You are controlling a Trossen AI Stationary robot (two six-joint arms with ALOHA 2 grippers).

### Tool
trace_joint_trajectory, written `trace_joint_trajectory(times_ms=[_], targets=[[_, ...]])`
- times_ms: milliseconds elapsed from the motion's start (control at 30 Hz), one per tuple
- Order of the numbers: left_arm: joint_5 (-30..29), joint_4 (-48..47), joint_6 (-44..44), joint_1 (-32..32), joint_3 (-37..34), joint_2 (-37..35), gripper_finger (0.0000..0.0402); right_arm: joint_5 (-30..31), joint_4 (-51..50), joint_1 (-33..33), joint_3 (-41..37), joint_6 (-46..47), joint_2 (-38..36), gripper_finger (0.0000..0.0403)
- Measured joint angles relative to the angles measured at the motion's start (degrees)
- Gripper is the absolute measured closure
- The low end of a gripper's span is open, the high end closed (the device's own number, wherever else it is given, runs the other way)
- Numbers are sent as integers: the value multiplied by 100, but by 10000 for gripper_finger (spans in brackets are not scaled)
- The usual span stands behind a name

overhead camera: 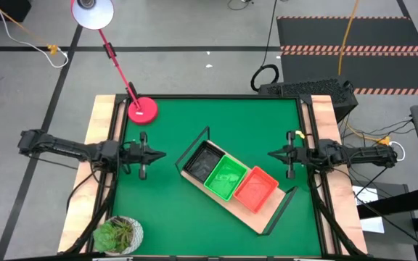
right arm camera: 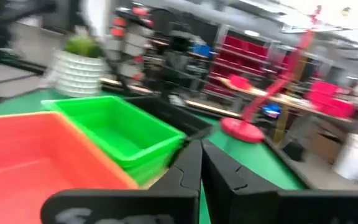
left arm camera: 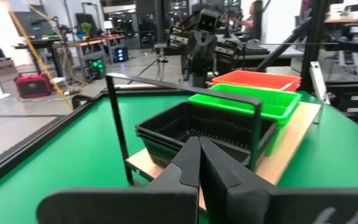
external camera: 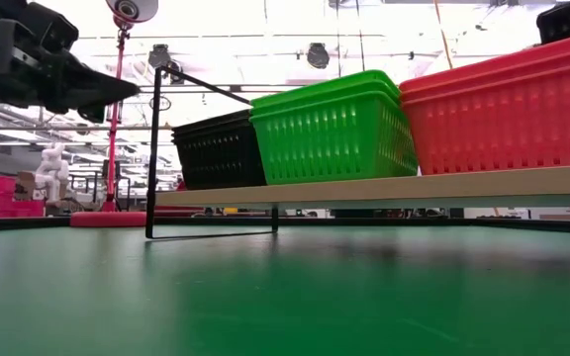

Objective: Stack baskets on shelf by color
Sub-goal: Return to Home Position

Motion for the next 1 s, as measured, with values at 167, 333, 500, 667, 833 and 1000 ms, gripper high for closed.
trace_joint_trajectory(times_ms=[167,333,500,667,833,1000], targets=[[314,-325,-2,-2,0,-299,401,-359,-51,2,0,-53,4,403],[495,-606,85,0,0,-588,401,-359,-47,2,0,209,4,403],[556,-922,304,-2,0,-1064,401,-359,113,2,0,190,4,403],[557,-1308,520,0,0,-1679,401,-354,173,2,0,212,4,403],[554,-1695,670,48,2,-2226,401,-355,213,2,0,212,4,403],[556,-1899,817,228,2,-2415,401,-354,240,2,0,212,5,403]])
